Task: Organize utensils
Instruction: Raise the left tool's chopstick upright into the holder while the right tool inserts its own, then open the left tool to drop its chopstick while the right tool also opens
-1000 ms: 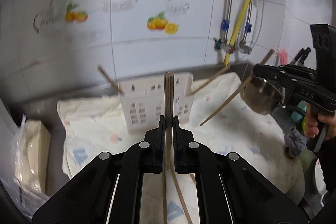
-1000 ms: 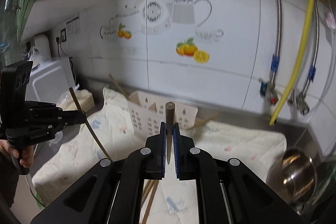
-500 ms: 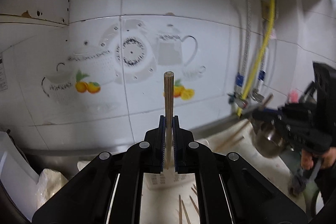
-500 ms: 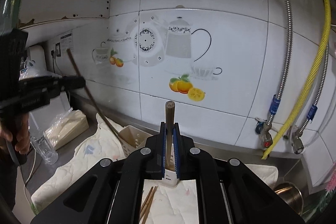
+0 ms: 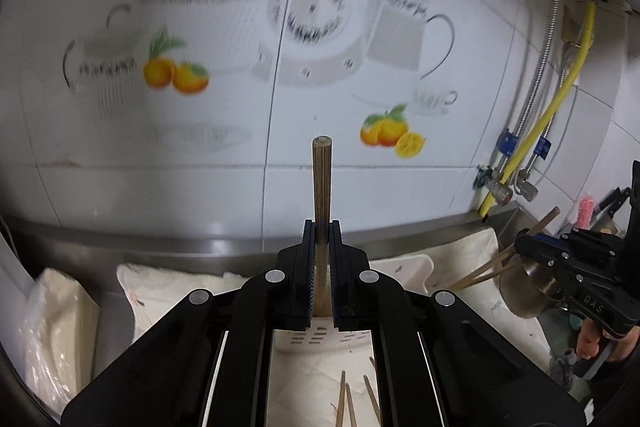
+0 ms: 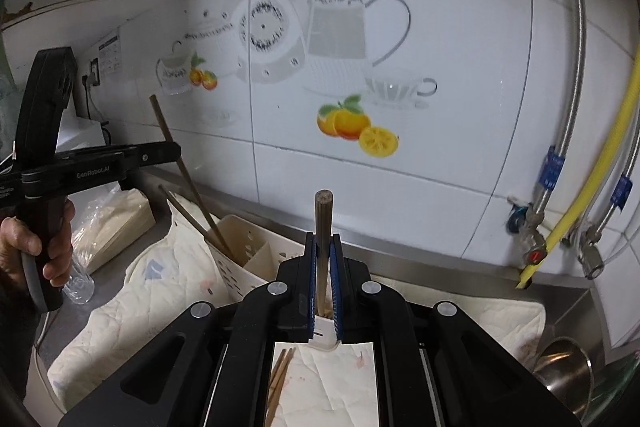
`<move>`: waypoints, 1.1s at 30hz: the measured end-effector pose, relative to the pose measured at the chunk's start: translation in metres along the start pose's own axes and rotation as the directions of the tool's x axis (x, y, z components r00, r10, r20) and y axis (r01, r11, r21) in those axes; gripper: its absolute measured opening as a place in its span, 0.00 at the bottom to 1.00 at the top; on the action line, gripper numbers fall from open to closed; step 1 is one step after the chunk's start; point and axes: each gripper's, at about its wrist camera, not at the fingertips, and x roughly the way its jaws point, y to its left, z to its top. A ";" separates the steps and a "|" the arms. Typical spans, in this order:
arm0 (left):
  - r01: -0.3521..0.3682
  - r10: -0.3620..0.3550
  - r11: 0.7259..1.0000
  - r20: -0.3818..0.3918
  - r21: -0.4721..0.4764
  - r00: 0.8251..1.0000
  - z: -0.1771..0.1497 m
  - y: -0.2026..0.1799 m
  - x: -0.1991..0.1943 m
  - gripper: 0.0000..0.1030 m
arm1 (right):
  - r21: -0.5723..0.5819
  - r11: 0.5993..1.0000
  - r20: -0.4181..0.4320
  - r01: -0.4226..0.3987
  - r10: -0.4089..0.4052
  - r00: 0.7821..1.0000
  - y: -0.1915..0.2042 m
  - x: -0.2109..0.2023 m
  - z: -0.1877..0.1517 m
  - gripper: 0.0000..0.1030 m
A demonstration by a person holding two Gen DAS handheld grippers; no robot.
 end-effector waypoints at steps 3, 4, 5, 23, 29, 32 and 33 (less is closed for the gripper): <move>-0.002 0.002 1.000 -0.027 -0.010 1.000 -0.004 0.004 0.009 0.05 | 0.009 1.000 -0.010 0.003 -0.003 1.000 -0.002 0.008 -0.002 0.06; -0.003 0.003 1.000 -0.034 -0.009 0.999 -0.005 0.004 0.012 0.05 | 0.012 1.000 -0.013 0.002 -0.002 1.000 -0.003 0.010 -0.003 0.06; -0.006 0.006 1.000 -0.039 -0.006 0.999 -0.006 0.003 0.015 0.05 | 0.015 1.000 -0.016 0.003 -0.003 1.000 -0.003 0.012 -0.003 0.06; -0.021 0.021 1.000 -0.029 -0.014 0.999 -0.015 0.004 0.001 0.30 | 0.013 0.999 0.026 0.034 -0.035 0.999 -0.002 -0.004 -0.010 0.29; -0.027 0.027 1.000 0.012 -0.003 1.000 -0.030 -0.001 -0.031 0.46 | 0.019 1.000 0.045 0.015 -0.016 0.999 0.005 -0.026 -0.031 0.38; -0.035 0.035 0.999 0.018 -0.002 0.999 -0.046 -0.001 -0.044 0.53 | 0.021 1.000 0.038 0.013 -0.014 0.999 0.011 -0.032 -0.050 0.46; -0.042 0.042 0.999 0.016 0.002 0.999 -0.054 -0.001 -0.048 0.54 | 0.021 1.000 0.035 0.011 -0.012 0.999 0.013 -0.032 -0.055 0.46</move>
